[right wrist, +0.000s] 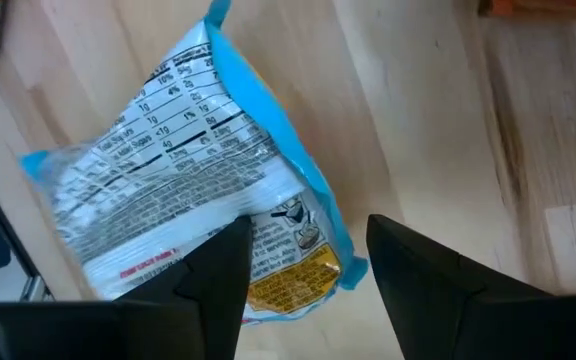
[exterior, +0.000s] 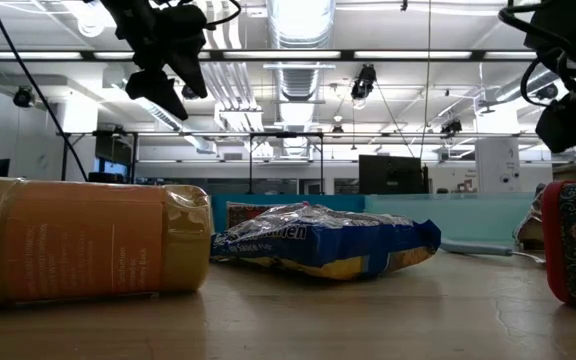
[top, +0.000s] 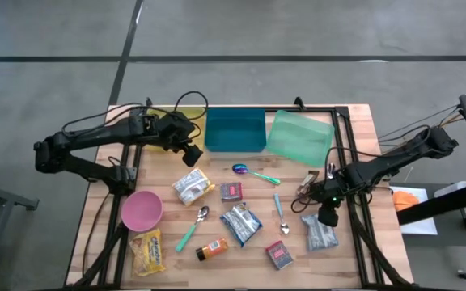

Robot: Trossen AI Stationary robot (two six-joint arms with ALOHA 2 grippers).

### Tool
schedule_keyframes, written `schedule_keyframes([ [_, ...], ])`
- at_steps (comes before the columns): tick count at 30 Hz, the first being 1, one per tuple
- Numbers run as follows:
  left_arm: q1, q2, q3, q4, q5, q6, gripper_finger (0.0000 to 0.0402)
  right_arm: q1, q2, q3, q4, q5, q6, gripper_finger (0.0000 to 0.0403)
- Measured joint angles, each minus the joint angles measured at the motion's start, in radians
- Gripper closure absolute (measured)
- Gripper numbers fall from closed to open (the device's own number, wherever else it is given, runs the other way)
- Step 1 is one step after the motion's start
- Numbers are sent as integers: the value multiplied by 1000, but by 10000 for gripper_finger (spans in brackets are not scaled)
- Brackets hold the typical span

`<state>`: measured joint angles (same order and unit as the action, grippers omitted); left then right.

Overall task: Pick & Place Food Item
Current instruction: Put the light blue noodle pack into the green bin

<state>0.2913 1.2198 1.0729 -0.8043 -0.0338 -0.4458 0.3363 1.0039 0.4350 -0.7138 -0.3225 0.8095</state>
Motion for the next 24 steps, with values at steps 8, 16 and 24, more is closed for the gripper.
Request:
schedule_keyframes([
  [8, 0, 0, 0, 0, 0, 0, 58, 0, 0, -6, 13, 0, 9, 312],
  [16, 0, 0, 0, 0, 0, 0, 58, 0, 0, -6, 18, -17, 26, 392],
  [24, 0, 0, 0, 0, -3, 1, 58, 0, -2, 21, 18, -19, 26, 396],
])
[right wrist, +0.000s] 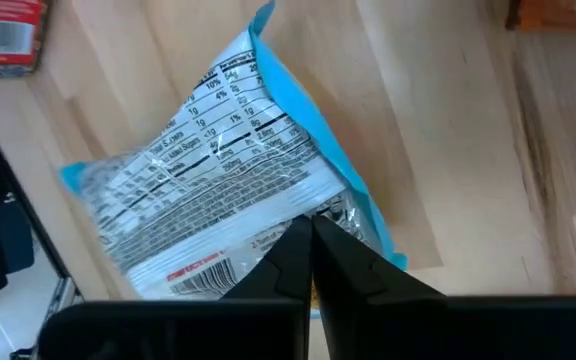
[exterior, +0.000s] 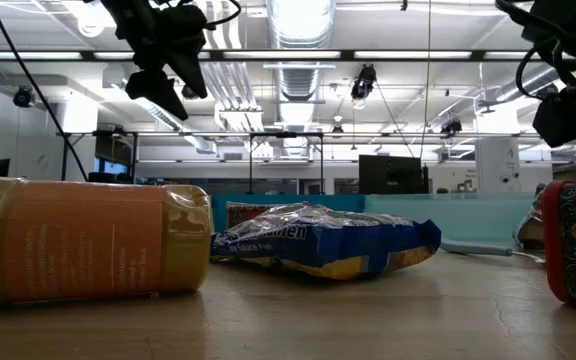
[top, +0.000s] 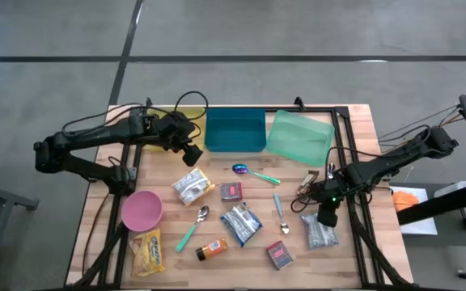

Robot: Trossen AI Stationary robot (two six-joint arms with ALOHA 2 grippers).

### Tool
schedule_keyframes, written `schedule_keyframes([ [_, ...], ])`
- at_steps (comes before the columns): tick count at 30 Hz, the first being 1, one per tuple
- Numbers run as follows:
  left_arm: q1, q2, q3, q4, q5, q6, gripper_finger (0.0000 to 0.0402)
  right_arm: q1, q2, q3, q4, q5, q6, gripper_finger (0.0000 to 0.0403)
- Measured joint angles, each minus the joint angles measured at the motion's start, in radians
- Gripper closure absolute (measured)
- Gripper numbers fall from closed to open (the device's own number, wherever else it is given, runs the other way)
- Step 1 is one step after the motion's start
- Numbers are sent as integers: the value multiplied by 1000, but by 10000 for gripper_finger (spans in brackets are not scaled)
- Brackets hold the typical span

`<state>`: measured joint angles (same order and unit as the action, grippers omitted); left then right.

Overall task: Pick & Place Food Item
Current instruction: Put the light blue noodle pack into the green bin

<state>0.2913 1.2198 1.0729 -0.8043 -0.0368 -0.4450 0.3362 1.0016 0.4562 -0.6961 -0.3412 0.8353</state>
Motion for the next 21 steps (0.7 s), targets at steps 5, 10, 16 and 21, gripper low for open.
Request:
schedule_keyframes([
  [5, 0, 0, 0, 0, 0, 3, 58, 0, 0, 20, -1, -1, 1, 395],
  [10, 0, 0, 0, 0, 0, 3, 58, 0, 0, 54, -6, -3, -17, 394],
  [16, 0, 0, 0, 0, 0, 3, 58, 0, 0, 99, -8, 0, -45, 379],
  [21, 0, 0, 0, 0, 0, 7, 58, 0, 0, 102, -11, 21, -76, 307],
])
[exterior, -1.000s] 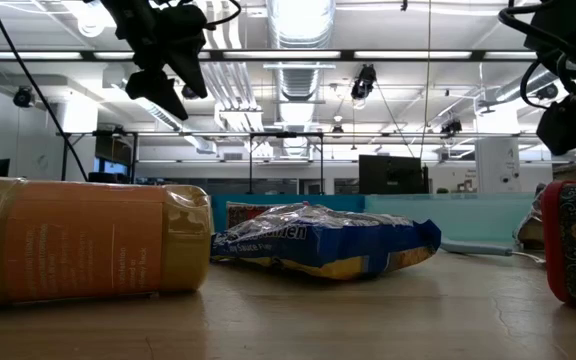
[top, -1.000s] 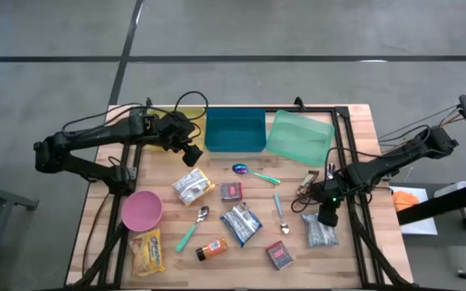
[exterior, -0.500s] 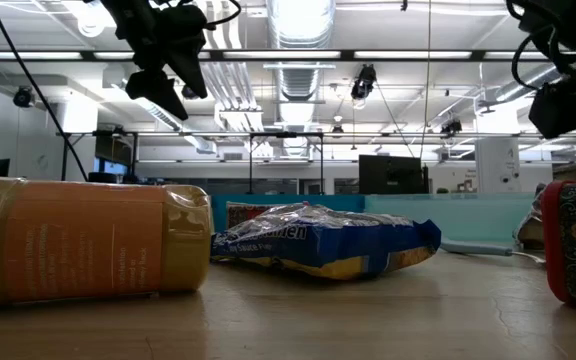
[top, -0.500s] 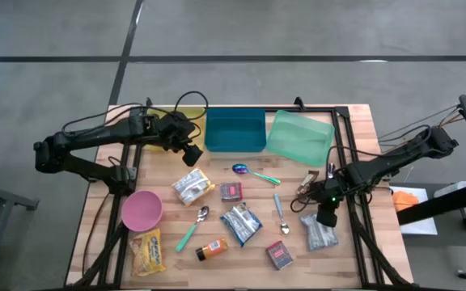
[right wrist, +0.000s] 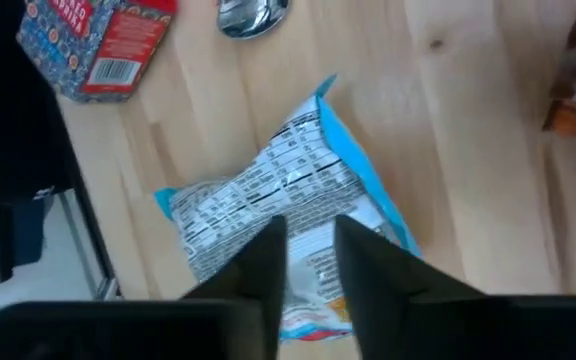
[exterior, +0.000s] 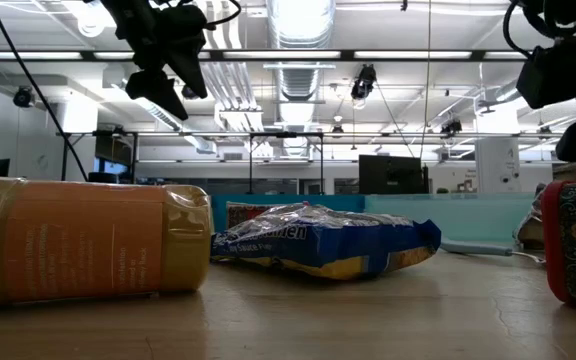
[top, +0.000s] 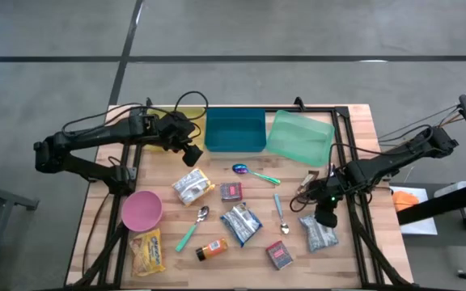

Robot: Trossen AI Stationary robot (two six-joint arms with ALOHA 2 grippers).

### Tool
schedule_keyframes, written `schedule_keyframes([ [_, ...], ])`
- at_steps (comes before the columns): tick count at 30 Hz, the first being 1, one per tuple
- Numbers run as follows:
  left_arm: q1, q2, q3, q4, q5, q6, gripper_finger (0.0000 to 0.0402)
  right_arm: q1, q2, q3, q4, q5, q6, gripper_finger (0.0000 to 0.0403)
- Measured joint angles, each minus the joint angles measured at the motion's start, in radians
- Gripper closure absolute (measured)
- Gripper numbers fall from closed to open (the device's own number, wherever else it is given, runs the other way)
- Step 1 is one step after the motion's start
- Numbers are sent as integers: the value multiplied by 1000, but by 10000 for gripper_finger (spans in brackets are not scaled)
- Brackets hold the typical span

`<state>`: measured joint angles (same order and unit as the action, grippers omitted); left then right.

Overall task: Pick & Place Food Item
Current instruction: Put the light blue noodle pack into the green bin

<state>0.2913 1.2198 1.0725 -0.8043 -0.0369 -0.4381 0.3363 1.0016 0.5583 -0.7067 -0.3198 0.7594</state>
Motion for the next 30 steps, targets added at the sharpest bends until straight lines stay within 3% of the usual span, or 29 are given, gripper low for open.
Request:
schedule_keyframes([
  [6, 0, 0, 0, 0, 0, 3, 58, -1, 4, -6, -47, 66, 4, 212],
  [13, 0, 0, 0, 0, 0, 4, 58, -1, 3, -40, -55, 68, 1, 169],
  [24, -1, 0, 0, 0, 0, 3, 58, -2, 2, -182, 125, -12, 68, 176],
  [27, 0, 1, 0, 0, 0, 3, 58, -2, 0, -204, 162, -25, 90, 213],
  [30, 0, 1, 0, 0, 0, 3, 58, -2, -1, -210, 176, -33, 114, 274],
])
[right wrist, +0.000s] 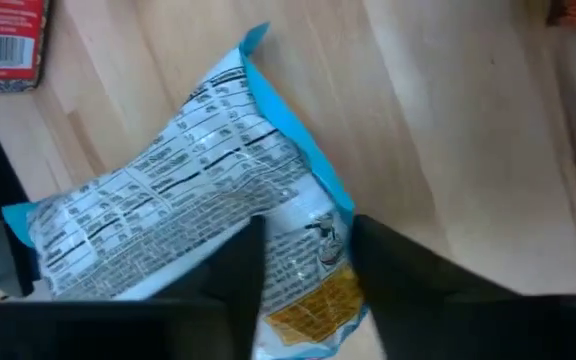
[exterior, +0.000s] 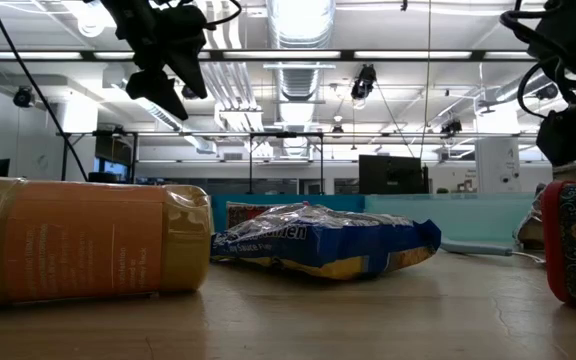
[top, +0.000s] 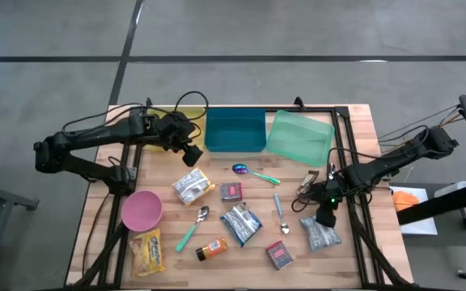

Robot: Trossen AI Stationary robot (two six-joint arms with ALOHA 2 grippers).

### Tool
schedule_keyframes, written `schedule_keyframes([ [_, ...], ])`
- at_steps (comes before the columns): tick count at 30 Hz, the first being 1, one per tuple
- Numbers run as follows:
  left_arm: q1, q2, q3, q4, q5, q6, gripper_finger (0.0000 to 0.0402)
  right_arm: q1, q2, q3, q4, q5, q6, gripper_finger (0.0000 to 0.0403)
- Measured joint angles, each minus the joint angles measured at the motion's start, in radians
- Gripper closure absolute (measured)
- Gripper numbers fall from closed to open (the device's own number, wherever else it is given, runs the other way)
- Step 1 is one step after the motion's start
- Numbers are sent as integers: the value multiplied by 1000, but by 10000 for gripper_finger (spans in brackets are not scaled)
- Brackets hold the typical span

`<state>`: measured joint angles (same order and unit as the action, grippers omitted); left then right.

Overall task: Pick & Place Food Item
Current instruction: Put the light blue noodle pack into the green bin

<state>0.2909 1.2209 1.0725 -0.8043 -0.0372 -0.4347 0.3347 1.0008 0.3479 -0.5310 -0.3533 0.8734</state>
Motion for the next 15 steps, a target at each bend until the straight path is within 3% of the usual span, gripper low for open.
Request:
schedule_keyframes([
  [5, 0, 0, 0, 0, 0, 0, 58, 0, 0, -3, -3, -19, 3, 381],
  [15, 0, 0, 0, 0, 0, 5, 58, 1, 2, 35, -19, -15, 9, 396],
])
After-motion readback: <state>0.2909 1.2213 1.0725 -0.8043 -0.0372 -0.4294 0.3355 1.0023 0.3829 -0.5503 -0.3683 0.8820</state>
